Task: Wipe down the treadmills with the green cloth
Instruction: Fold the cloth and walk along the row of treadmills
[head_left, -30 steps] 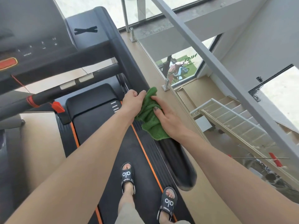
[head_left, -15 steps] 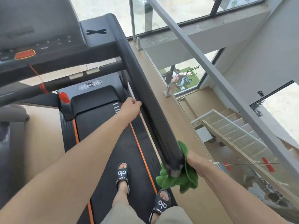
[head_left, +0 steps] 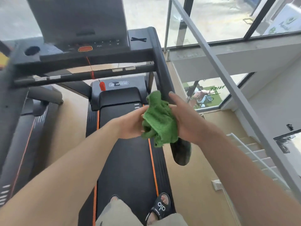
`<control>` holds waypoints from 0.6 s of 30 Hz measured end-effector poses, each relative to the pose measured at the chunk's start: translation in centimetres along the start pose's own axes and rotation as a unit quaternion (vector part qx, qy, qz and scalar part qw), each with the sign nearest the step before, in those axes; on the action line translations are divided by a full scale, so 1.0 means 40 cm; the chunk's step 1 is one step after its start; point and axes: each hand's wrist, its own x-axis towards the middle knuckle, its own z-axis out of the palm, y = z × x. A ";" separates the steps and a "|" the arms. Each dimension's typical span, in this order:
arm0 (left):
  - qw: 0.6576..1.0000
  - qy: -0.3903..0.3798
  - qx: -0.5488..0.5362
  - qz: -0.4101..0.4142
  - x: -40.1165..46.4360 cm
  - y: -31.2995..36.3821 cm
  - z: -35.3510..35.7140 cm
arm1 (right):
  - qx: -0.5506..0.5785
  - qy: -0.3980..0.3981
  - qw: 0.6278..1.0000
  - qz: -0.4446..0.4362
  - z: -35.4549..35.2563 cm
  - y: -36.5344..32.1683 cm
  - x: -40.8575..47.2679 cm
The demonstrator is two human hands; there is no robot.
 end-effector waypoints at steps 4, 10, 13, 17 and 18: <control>0.998 0.020 -0.037 0.037 -0.166 0.026 -0.045 | -0.007 -0.075 0.997 -0.028 0.129 0.021 0.028; 0.990 0.098 0.009 0.100 -0.455 -0.051 -0.200 | -0.130 -0.118 0.984 0.003 0.361 0.138 0.132; 0.977 0.170 -0.028 0.126 -0.610 -0.106 -0.304 | -0.220 -0.110 0.969 0.027 0.513 0.212 0.184; 0.959 0.261 -0.029 0.110 -0.809 -0.195 -0.449 | -0.283 -0.106 0.952 0.042 0.714 0.315 0.248; 0.952 0.285 -0.030 0.104 -0.851 -0.218 -0.480 | -0.286 -0.111 0.951 0.044 0.756 0.337 0.261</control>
